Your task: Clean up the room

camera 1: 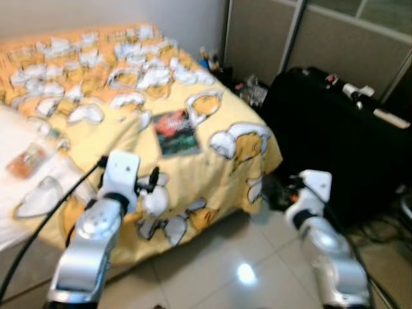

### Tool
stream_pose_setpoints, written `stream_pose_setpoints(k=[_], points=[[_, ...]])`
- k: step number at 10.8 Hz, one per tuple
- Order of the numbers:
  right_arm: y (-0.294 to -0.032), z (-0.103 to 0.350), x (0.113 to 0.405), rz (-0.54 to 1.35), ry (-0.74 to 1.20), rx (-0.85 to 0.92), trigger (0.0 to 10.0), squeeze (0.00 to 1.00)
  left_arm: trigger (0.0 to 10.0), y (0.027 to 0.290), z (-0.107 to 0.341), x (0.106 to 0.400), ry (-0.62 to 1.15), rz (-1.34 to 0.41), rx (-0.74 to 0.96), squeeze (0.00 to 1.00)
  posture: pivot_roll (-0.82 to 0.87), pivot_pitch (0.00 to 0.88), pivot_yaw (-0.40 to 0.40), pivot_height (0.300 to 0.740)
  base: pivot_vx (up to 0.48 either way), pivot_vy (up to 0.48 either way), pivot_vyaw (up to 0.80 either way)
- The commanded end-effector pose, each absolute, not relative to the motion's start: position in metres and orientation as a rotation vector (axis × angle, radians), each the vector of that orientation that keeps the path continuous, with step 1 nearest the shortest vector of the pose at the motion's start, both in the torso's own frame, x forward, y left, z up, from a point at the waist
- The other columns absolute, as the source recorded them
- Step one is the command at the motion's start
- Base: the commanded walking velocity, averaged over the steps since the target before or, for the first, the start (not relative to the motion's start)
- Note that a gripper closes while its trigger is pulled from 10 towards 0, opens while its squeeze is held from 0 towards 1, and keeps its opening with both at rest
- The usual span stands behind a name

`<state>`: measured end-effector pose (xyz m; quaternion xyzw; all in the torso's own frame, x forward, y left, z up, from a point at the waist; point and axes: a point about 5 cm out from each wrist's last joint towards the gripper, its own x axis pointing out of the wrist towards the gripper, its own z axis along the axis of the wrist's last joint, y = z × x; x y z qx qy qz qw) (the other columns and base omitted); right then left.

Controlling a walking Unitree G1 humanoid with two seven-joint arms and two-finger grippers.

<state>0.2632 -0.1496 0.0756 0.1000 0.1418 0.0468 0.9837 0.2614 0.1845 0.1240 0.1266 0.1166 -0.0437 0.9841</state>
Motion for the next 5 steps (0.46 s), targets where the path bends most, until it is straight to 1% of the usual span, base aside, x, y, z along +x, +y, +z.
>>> stream_pose_setpoints(k=[1,5], points=[[-0.1554,0.0794,0.2665,0.073,0.265,0.183,10.0,0.00,10.0,0.1830,0.1257,0.2634,0.232,-0.097,0.250,0.00,-0.04,0.000,0.001,0.740,0.000,0.322,0.00],[-0.1552,0.0802,0.2693,0.070,0.266,0.191,10.0,0.00,10.0,0.1844,0.1263,0.2660,0.239,-0.088,0.250,0.00,-0.04,0.000,0.005,0.740,0.000,0.327,0.00]])
